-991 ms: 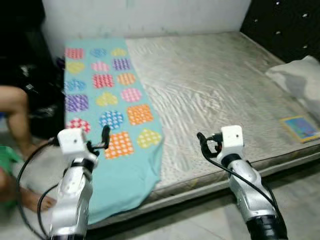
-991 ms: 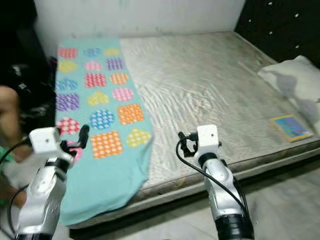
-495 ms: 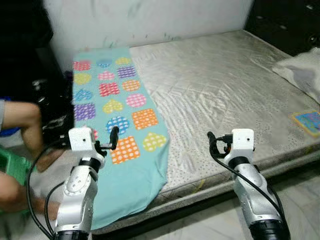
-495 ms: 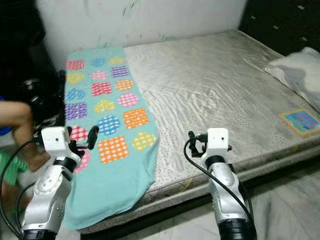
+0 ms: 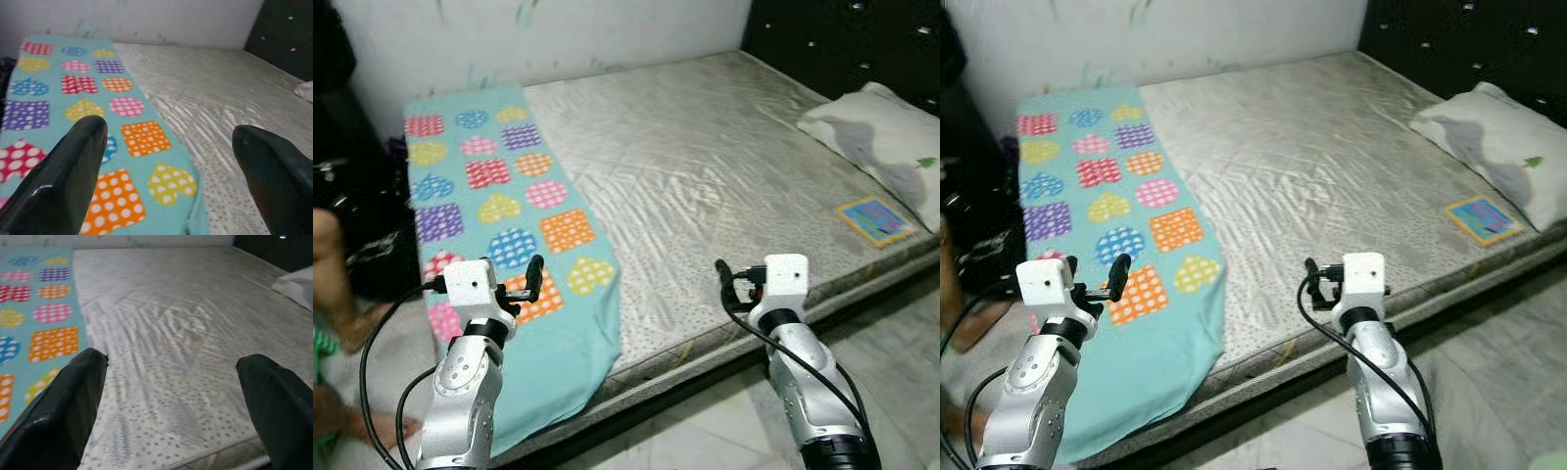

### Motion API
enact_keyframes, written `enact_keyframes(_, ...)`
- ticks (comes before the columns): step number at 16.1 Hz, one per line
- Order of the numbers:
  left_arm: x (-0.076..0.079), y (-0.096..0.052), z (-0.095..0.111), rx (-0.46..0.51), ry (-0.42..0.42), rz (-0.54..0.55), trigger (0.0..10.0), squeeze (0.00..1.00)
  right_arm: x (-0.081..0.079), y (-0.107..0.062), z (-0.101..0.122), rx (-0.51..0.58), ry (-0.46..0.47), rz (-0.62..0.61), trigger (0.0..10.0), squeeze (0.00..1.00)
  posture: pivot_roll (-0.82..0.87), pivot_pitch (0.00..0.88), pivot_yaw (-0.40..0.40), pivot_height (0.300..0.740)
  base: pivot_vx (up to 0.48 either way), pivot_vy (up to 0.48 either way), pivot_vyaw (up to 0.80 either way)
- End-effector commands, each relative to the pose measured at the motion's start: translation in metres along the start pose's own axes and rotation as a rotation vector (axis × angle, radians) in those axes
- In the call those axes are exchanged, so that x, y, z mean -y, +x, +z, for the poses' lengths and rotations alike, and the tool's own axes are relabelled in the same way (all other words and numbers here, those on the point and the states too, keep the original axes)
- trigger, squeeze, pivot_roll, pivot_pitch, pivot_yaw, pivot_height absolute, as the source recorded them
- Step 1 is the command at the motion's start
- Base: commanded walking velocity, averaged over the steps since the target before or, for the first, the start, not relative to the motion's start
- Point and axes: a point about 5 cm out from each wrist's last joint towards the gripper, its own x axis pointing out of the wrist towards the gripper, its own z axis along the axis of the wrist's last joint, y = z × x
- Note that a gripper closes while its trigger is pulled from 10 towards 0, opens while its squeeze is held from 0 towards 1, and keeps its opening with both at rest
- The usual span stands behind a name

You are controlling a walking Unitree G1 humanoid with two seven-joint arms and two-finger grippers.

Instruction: Clean up the room

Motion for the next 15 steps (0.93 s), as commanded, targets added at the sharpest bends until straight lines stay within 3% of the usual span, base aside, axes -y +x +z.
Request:
enact_keyframes(1,-0.001,-0.002,0.002,0.002,-0.003,0.011,10.0,0.0,-0.001,0.001,0.004,0.007,-0.002,0.013,10.0,0.0,-0.11,0.121,-0.024,0.74,0.0,0.0,0.0)
enact_keyframes(6,-0.005,-0.007,0.003,0.002,-0.023,0.034,10.0,0.0,-0.005,-0.005,0.0,-0.02,-0.018,0.051,10.0,0.0,-0.11,0.153,-0.045,0.74,0.0,0.0,0.0)
enact_keyframes(9,0.0,-0.011,0.001,-0.005,-0.033,0.036,10.0,0.0,-0.009,-0.008,-0.002,-0.042,-0.011,0.08,10.0,0.0,-0.11,0.166,-0.053,0.735,0.0,0.0,0.0)
enact_keyframes(15,0.0,-0.012,0.002,-0.007,-0.038,0.061,10.0,0.0,-0.012,-0.01,-0.002,-0.054,-0.016,0.109,10.0,0.0,-0.11,0.171,-0.062,0.67,0.0,0.0,0.0)
